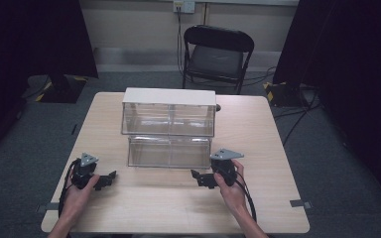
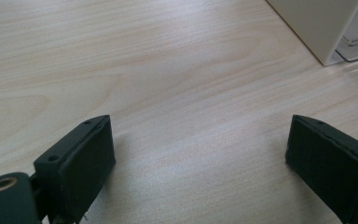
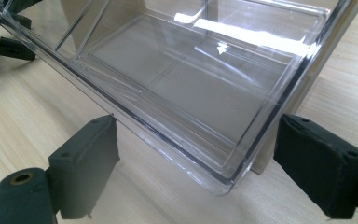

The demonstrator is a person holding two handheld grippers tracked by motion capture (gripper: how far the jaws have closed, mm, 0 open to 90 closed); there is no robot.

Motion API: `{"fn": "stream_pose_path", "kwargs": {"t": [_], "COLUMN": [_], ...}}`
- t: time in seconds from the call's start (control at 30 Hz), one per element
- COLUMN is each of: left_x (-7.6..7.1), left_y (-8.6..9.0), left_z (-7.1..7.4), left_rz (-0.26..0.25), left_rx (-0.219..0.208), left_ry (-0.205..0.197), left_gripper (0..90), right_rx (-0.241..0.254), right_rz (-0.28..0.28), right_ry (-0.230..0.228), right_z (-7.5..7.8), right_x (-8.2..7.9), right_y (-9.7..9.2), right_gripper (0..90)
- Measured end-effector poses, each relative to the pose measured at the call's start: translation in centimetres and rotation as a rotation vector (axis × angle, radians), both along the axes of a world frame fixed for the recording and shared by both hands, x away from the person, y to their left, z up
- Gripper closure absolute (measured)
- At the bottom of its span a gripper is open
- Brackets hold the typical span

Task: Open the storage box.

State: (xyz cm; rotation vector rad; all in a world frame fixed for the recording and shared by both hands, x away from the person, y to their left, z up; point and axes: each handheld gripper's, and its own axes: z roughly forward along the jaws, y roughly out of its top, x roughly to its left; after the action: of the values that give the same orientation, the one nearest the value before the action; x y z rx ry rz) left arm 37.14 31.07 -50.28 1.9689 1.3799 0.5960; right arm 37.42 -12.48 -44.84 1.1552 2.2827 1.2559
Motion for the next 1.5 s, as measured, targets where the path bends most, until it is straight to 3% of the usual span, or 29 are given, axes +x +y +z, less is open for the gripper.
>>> {"fn": "stream_pose_path", "kwargs": {"t": [1.5], "left_x": [0.0], "left_y": [0.0], "left_z": [0.0], "left_rz": [-0.005], "left_rx": [-0.003], "left_ry": [0.000], "left_gripper": [7.4], "right_rx": [0.021], "right_rz": [0.015], "right_ry": [-0.064], "right_z": [1.1], "right_x": [-0.4], "right_y": [-0.2], "right_gripper": [11.0]}}
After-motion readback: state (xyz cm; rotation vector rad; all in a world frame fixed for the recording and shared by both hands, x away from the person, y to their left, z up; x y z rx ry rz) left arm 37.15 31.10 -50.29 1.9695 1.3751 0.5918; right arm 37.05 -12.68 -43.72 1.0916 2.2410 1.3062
